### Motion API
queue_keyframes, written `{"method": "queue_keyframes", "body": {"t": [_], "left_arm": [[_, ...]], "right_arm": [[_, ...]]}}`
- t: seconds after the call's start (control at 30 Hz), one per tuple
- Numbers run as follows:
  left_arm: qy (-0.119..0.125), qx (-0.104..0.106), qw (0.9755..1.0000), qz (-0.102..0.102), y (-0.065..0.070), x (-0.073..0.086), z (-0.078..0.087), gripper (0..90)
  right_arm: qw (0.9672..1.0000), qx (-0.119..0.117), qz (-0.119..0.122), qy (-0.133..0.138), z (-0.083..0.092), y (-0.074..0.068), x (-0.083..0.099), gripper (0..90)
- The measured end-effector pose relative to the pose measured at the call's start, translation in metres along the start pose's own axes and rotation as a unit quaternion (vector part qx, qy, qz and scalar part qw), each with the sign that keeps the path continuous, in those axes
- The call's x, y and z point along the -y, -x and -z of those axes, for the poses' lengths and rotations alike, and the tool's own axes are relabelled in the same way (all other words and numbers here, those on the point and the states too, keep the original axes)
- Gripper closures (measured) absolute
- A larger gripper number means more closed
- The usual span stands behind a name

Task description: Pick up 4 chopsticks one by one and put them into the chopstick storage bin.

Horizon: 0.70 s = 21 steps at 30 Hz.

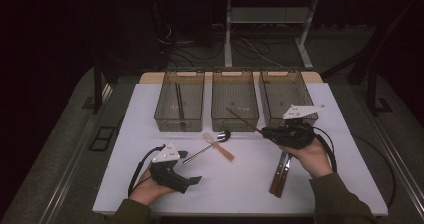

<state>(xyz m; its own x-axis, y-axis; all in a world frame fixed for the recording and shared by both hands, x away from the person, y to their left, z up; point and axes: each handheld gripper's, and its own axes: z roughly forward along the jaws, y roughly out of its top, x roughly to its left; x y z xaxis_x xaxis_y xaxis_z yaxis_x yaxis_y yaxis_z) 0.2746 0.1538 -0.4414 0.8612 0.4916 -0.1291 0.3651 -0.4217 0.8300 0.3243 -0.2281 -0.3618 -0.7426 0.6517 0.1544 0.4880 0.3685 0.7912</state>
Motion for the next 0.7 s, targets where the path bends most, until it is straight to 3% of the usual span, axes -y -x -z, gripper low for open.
{"method": "queue_keyframes", "body": {"t": [0.7], "left_arm": [[0.001, 0.000, 1.0000, -0.002, -0.001, 0.000, 0.000, 0.9]], "right_arm": [[0.9999, 0.006, -0.008, -0.003, -0.052, -0.017, -0.053, 84.5]]}}
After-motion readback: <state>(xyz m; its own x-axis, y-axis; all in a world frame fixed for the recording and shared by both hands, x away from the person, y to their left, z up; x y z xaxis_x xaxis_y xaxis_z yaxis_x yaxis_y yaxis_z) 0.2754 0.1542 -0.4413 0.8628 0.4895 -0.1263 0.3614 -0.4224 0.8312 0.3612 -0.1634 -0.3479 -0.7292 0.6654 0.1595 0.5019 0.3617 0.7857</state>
